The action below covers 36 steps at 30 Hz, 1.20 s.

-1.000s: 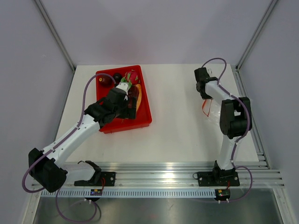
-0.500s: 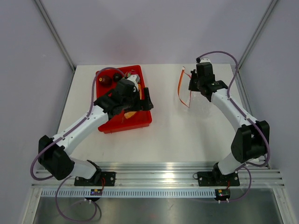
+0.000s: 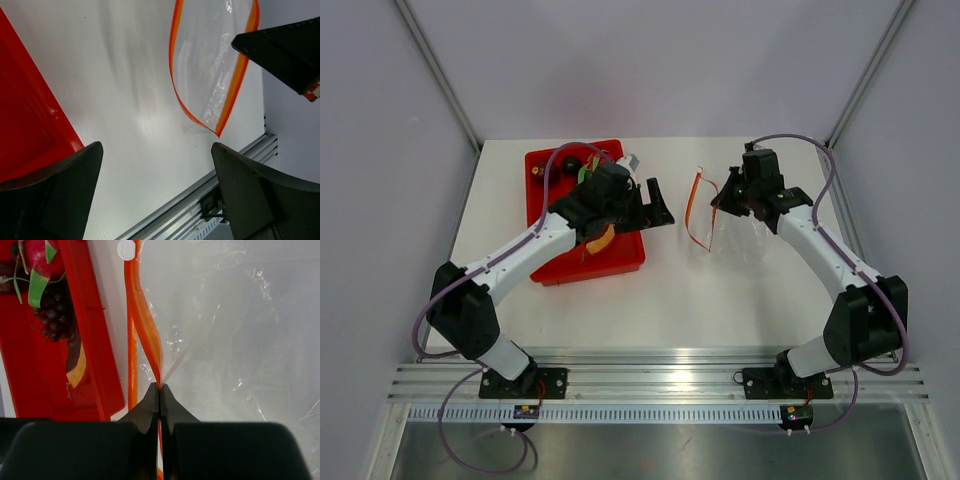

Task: Place the food in the zip-top bag and seal the zipper
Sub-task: Pick up the zipper food storage bag at the center of the board.

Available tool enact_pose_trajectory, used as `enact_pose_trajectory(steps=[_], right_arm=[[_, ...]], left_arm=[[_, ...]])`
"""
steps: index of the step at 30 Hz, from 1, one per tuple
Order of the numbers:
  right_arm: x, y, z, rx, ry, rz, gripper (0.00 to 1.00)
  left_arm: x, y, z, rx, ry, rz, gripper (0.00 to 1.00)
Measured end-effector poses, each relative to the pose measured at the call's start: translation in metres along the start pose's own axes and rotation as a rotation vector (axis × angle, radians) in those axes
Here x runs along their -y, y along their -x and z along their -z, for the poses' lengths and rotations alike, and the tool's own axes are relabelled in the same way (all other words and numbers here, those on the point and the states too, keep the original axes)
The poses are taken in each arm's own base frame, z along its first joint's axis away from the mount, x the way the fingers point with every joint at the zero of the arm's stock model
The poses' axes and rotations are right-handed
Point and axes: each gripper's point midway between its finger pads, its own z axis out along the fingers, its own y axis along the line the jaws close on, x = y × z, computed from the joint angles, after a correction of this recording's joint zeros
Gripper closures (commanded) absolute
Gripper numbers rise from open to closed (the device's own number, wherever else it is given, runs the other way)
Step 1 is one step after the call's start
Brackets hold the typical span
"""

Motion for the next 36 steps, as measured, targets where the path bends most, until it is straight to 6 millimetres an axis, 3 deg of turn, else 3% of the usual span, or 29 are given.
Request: enact_pose_trajectory(steps=[6, 9, 13, 17, 20, 23, 28, 32, 36], right_arm=[[-0.013, -0.002, 0.028, 0.007, 0.038, -0.044, 1.00], [-0.020, -0.007, 0.038, 0.002, 0.058, -0.067, 1.00], [-0.025, -0.025, 0.045, -0.028, 0.075, -0.093, 1.00], [-0.023, -0.044, 0.046, -0.064, 0.077, -0.108, 1.00], [-0.018, -0.052, 0.044, -0.083, 0.062, -0.116, 1.00], [-0.017, -0.053, 0.044, -0.086, 0.059, -0.118, 1.00], [-0.018, -0.052, 0.047, -0.079, 0.065, -0.119, 1.00], [-0.019, -0.050, 0.052, -0.067, 0.075, -0.118, 1.00], [-0.020, -0.048, 0.055, -0.059, 0.082, -0.118, 1.00]], left_arm=[[-0.011, -0.001, -0.009, -0.022, 0.035, 0.009, 0.07], [-0.028, 0.018, -0.003, 0.010, 0.085, 0.033, 0.07], [-0.070, 0.052, 0.013, 0.082, 0.235, 0.063, 0.11], [-0.097, 0.076, 0.019, 0.110, 0.383, -0.018, 0.11], [-0.119, 0.067, 0.007, 0.054, 0.471, -0.099, 0.06], [-0.149, 0.043, -0.015, -0.061, 0.557, -0.169, 0.04], [-0.189, 0.000, -0.039, -0.214, 0.690, -0.268, 0.13], [-0.201, -0.016, -0.043, -0.257, 0.739, -0.326, 0.18], [-0.211, -0.018, -0.049, -0.256, 0.765, -0.354, 0.23]])
